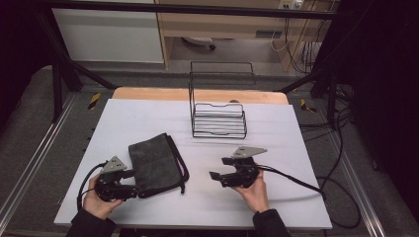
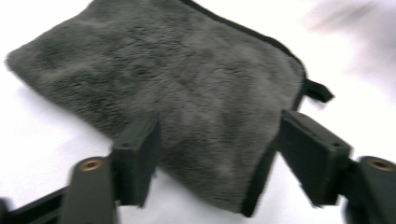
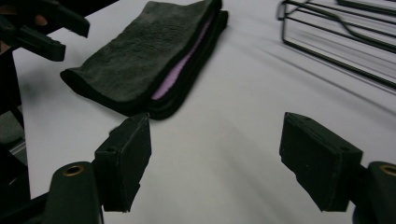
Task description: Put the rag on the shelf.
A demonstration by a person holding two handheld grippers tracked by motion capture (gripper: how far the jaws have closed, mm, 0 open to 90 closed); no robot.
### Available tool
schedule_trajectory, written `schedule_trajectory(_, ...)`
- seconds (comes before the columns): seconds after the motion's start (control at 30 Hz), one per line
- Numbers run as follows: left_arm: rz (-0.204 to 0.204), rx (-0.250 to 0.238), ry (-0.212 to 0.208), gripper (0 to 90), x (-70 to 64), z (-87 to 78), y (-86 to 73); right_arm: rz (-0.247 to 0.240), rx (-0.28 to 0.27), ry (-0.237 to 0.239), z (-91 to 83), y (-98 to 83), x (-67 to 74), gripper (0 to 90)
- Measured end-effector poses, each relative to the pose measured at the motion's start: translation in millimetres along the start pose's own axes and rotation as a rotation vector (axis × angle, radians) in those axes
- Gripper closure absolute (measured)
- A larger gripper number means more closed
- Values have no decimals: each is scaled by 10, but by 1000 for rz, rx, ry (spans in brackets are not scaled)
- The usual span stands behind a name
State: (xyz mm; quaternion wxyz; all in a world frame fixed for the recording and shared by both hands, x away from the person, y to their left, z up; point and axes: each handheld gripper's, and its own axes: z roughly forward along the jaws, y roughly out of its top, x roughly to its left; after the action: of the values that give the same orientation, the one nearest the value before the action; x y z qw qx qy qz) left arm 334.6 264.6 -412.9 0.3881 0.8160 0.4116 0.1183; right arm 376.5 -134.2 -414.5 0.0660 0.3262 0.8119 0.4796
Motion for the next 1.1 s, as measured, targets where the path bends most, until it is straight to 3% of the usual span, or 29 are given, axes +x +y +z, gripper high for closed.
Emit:
schedule_trajectory(0.1, -8, -1, 17, 246, 102, 15, -40, -12, 32, 9, 222, 108, 127, 285)
schedule_trajectory(0.3, -54, -20, 26, 173, 230, -7, -92, -18, 55, 52, 585, 222, 308, 454)
schedule_trajectory(0.47, -59, -35, 28, 129, 259, -25, -97, -5, 88, 57, 850, 251, 391, 572)
schedule_trajectory(0.67, -64, -35, 39, 110, 272, -21, -99, -1, 124, 62, 1103, 229, 445, 644)
schedule_trajectory(0.73, -65, -33, 44, 108, 275, -20, -100, 24, 124, 65, 1136, 208, 455, 681)
schedule_trajectory(0.9, -69, -29, 52, 118, 273, -14, -101, 25, 108, 64, 1112, 215, 469, 826)
schedule_trajectory(1.1, -77, -30, 51, 134, 263, -17, -104, 11, 80, 29, 1021, 299, 454, 853)
